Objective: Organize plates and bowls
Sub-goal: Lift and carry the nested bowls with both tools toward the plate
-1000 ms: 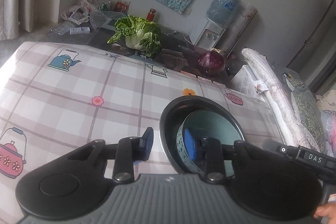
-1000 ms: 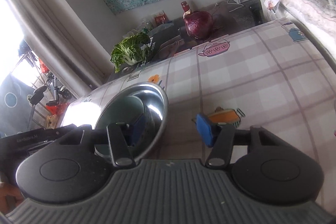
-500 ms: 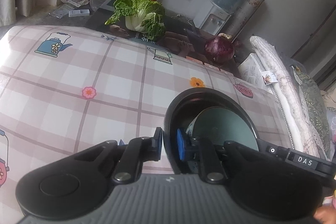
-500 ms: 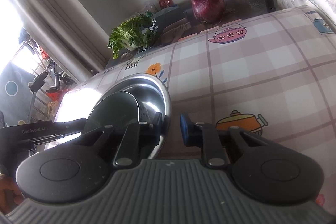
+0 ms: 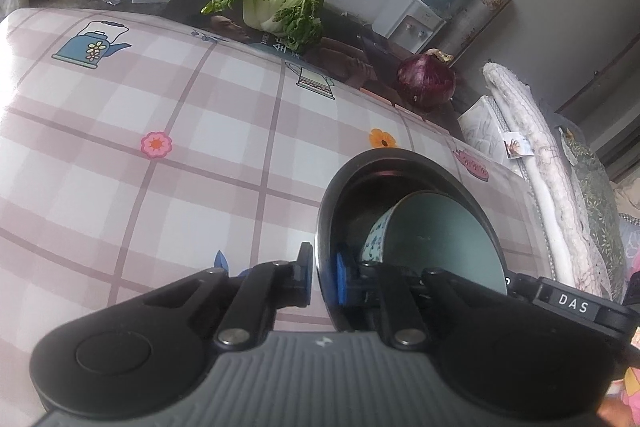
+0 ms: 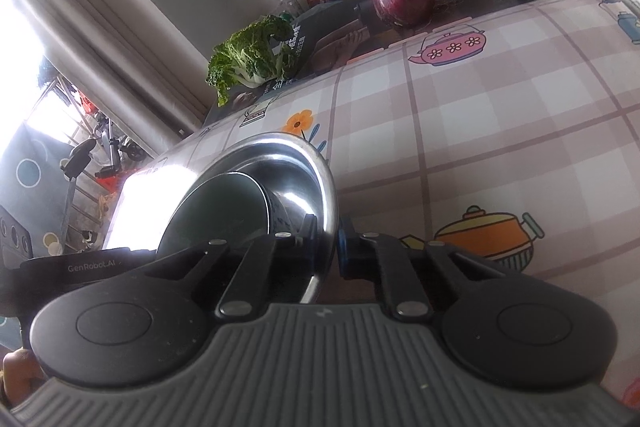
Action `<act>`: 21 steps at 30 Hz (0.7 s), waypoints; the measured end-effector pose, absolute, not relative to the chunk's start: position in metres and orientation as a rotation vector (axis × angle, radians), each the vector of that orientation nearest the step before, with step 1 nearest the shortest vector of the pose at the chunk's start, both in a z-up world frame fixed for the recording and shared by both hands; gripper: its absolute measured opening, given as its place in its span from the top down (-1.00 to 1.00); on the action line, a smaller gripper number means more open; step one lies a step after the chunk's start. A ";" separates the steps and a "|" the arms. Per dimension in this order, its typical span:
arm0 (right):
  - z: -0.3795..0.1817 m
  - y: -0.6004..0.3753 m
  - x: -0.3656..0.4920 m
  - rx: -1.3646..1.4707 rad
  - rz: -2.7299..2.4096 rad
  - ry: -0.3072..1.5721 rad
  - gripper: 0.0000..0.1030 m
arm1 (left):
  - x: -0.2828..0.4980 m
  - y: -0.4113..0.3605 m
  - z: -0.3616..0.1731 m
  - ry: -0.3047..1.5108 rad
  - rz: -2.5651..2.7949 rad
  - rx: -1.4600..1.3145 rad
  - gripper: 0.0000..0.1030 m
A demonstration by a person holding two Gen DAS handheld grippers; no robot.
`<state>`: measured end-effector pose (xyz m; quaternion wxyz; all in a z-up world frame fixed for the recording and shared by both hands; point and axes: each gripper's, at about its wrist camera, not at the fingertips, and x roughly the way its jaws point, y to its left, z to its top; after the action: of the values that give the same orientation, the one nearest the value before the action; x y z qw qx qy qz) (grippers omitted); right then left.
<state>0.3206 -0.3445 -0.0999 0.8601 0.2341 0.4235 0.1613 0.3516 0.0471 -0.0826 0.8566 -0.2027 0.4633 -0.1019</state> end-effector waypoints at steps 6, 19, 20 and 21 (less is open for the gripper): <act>-0.107 -0.343 0.324 0.523 0.342 0.886 0.83 | 0.352 0.050 -0.084 0.964 -0.212 -0.465 0.82; -0.107 -0.345 0.322 0.529 0.346 0.876 0.82 | 0.351 0.050 -0.083 0.955 -0.209 -0.490 0.84; -0.107 -0.345 0.322 0.532 0.346 0.876 0.82 | 0.350 0.050 -0.083 0.954 -0.210 -0.492 0.84; -0.107 -0.345 0.322 0.535 0.347 0.877 0.82 | 0.350 0.051 -0.083 0.951 -0.210 -0.493 0.84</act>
<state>0.3222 -0.3453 -0.1072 0.8567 0.2544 0.4173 0.1651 0.3500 0.0506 -0.0827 0.8547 -0.2344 0.4523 -0.0998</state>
